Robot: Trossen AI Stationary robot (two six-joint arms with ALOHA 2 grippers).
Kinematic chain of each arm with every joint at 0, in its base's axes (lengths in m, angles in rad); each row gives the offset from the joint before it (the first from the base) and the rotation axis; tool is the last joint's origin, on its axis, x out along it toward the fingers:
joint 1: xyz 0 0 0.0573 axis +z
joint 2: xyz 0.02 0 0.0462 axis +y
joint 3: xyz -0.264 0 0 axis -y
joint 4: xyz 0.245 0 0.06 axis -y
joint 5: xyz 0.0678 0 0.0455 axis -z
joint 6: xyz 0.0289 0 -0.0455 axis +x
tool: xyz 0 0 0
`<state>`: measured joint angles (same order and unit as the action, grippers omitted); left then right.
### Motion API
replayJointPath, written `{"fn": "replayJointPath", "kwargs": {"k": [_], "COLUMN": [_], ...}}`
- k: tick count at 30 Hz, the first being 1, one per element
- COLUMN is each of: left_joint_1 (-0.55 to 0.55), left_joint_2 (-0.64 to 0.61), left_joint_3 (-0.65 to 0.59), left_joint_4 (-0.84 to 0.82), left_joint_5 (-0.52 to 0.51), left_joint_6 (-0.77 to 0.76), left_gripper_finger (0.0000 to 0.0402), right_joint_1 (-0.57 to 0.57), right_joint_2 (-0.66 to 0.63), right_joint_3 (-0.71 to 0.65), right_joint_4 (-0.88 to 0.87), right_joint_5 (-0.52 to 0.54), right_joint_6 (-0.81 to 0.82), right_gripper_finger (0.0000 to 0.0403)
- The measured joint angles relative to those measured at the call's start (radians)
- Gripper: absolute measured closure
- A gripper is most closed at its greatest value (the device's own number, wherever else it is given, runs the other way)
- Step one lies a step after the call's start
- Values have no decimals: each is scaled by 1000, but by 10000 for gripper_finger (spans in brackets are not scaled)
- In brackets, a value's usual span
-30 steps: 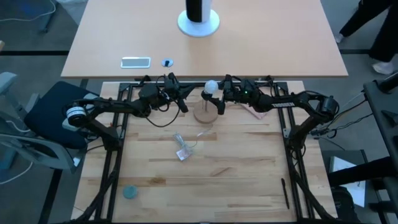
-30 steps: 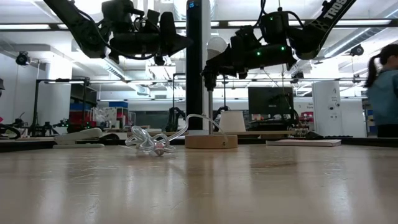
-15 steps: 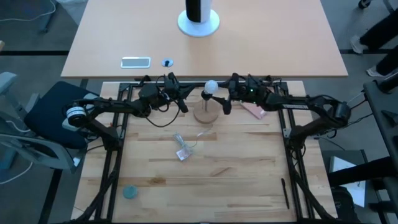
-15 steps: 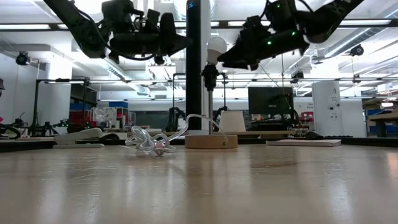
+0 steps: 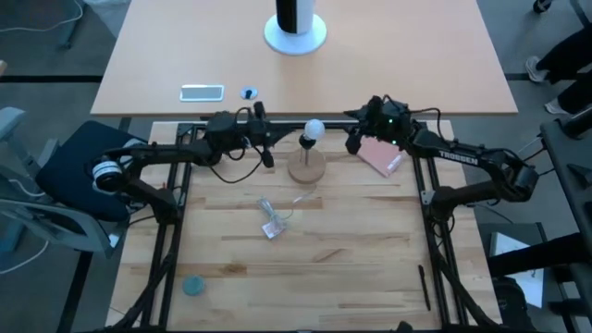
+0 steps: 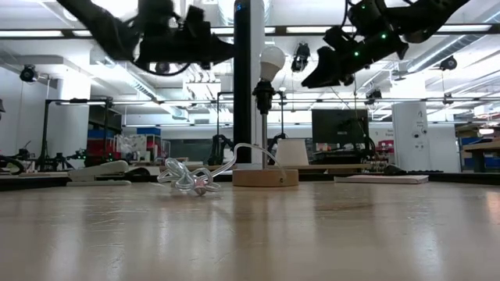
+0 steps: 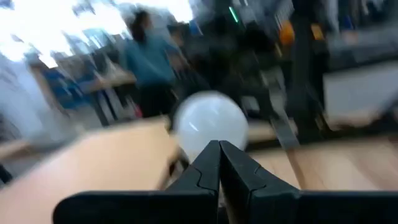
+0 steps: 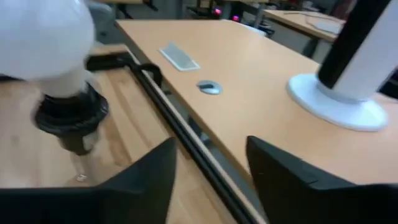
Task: Screw lightbulb
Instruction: Insert the lightbulb on the desk lamp
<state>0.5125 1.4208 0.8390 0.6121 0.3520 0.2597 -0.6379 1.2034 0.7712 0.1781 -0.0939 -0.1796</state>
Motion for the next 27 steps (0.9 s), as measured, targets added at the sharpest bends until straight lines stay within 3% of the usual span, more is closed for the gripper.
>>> {"fn": "replayJointPath", "kwargs": {"k": [4,6,8,14,27], "left_joint_1": [-4,-10,-17,-41,-60], "left_joint_2": [1,3,3,-34,-38], "left_joint_3": [190,263,303,314,258], "left_joint_4": [-451,-580,-648,-702,-663], "left_joint_5": [-2,-1,0,-80,-89], "left_joint_6": [116,145,159,186,260], "left_gripper_finger": [401,401,401,401,401], "right_joint_1": [-3,14,34,66,81], "right_joint_2": [0,8,15,17,104], "right_joint_3": [0,0,0,-2,-11], "right_joint_4": [3,7,24,40,230], "right_joint_5": [-74,-75,-72,-9,-9], "right_joint_6": [25,22,23,33,49], "right_gripper_finger": [328,376,394,401,402]}}
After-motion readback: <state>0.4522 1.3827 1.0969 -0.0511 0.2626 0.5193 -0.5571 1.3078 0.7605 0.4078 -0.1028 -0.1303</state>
